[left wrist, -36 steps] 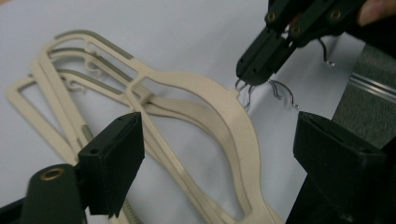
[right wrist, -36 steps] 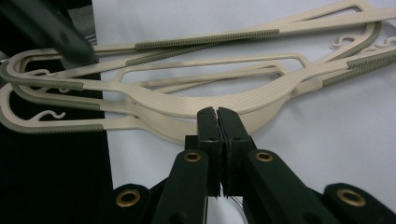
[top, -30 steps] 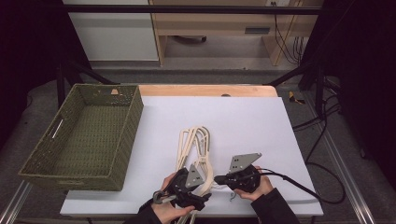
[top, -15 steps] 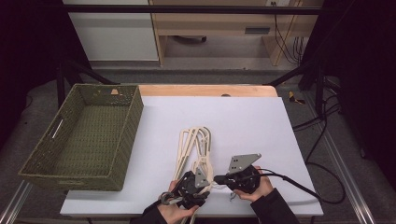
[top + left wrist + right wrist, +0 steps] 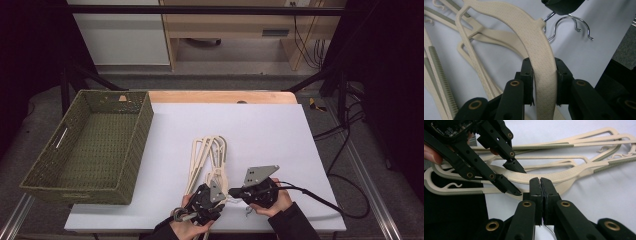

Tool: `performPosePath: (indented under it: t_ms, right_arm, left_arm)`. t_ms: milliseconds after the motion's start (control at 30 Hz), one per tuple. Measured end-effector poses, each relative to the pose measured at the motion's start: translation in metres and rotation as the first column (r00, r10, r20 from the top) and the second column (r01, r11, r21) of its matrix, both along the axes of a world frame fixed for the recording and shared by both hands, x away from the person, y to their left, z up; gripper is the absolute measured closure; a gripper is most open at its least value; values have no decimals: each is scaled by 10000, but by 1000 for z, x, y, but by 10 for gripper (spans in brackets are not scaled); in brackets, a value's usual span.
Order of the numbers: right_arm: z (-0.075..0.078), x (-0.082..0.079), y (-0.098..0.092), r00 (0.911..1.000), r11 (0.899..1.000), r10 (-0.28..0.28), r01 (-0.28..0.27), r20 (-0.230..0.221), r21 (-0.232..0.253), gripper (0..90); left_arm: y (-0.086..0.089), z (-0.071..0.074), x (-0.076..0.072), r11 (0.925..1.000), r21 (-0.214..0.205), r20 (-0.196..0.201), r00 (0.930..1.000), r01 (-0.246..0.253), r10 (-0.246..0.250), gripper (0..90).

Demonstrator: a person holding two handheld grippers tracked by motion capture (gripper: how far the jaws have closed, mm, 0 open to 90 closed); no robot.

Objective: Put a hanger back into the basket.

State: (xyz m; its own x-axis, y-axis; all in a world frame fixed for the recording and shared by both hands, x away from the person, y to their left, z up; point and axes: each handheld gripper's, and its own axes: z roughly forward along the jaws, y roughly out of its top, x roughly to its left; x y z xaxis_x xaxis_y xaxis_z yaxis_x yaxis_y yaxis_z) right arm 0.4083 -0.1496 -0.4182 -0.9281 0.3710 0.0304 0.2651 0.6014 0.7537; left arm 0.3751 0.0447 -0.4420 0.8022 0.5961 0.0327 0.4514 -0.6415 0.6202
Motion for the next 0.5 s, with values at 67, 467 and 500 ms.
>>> performPosePath:
  t_ms: [67, 467, 500]
  right_arm:
    - [1, -1, 0, 9999, 9999, 23, -24, 143, 106, 885]
    - [46, -10, -57, 9700, 9206, -2036, 1434, 1331, 3632, 567]
    - [46, -9, -65, 9617, 9114, -2386, 1737, 1351, 3732, 543]
  left_arm:
    - [2, 2, 1, 10000, -1, -83, 10000, -3, 3, 730]
    - [27, 29, -1, 9969, -558, 64, 9984, -554, 558, 751]
    - [32, 34, 0, 9961, -578, 82, 9977, -666, 672, 755]
